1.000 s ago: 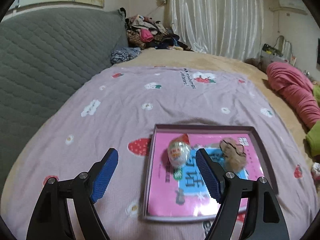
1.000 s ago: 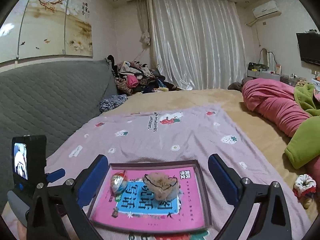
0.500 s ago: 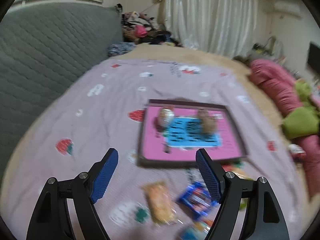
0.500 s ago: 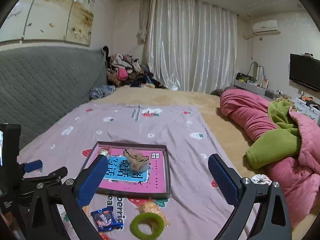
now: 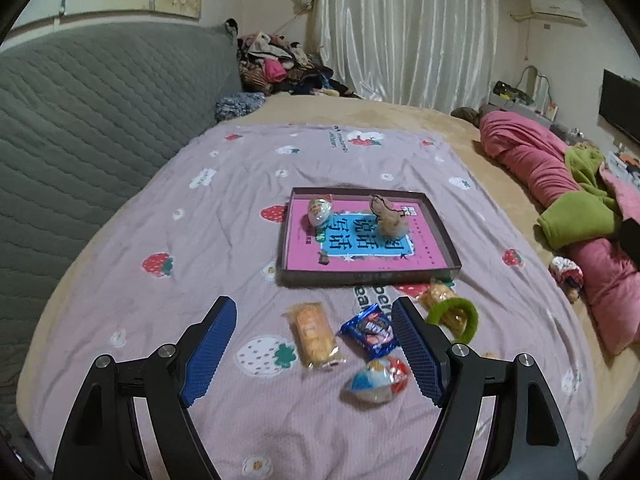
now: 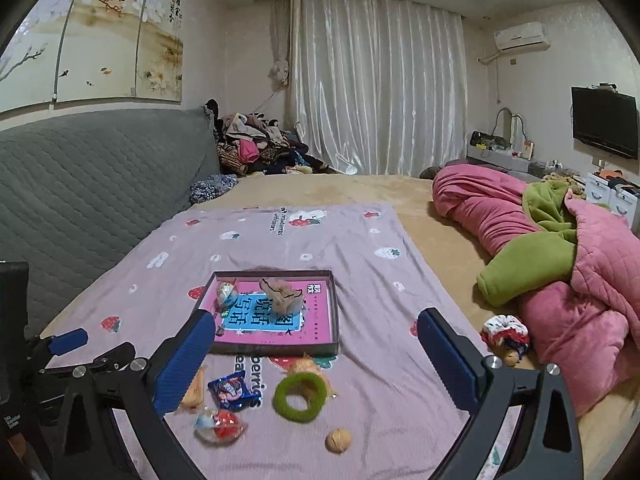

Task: Organize objects
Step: 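Withdraw both open tools back toward the remaining snacks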

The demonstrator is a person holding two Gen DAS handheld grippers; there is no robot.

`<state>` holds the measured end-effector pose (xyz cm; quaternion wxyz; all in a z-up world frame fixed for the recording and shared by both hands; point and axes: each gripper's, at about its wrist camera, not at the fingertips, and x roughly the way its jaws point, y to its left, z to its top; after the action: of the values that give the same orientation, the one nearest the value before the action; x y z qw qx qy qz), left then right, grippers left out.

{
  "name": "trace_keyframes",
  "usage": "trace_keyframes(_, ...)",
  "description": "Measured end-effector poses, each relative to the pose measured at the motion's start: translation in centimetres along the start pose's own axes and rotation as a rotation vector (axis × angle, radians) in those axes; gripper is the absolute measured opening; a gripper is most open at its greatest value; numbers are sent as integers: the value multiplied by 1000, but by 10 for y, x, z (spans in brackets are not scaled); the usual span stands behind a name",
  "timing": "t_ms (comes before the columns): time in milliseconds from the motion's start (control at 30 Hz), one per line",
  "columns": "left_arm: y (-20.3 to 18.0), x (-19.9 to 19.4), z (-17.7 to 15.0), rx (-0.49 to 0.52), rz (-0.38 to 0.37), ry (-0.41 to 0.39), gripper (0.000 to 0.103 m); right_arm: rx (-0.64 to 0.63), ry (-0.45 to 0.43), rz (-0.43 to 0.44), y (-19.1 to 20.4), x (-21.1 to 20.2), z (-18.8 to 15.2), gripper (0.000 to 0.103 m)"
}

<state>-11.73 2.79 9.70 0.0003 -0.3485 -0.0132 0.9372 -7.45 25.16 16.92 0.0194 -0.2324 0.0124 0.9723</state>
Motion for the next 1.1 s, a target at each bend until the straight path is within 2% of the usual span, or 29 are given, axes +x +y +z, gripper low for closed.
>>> trace_keyframes(133,-5,-17,-12,8,-18,-17,81,6,-10,7,-5,-14,-7,102)
trace_keyframes(433,-19,-31,-34,49,-13,-20,81,-12,38,-11,-13,-23,-27,102)
trace_keyframes(700,-29,-31,-46,82,-11,-26,81,-34,46,-21,-15,-29,-40,102)
trace_keyframes(1100,-28,-15,-62,102,-2,25,81,-54,89,-22,-12,-17,-58,102)
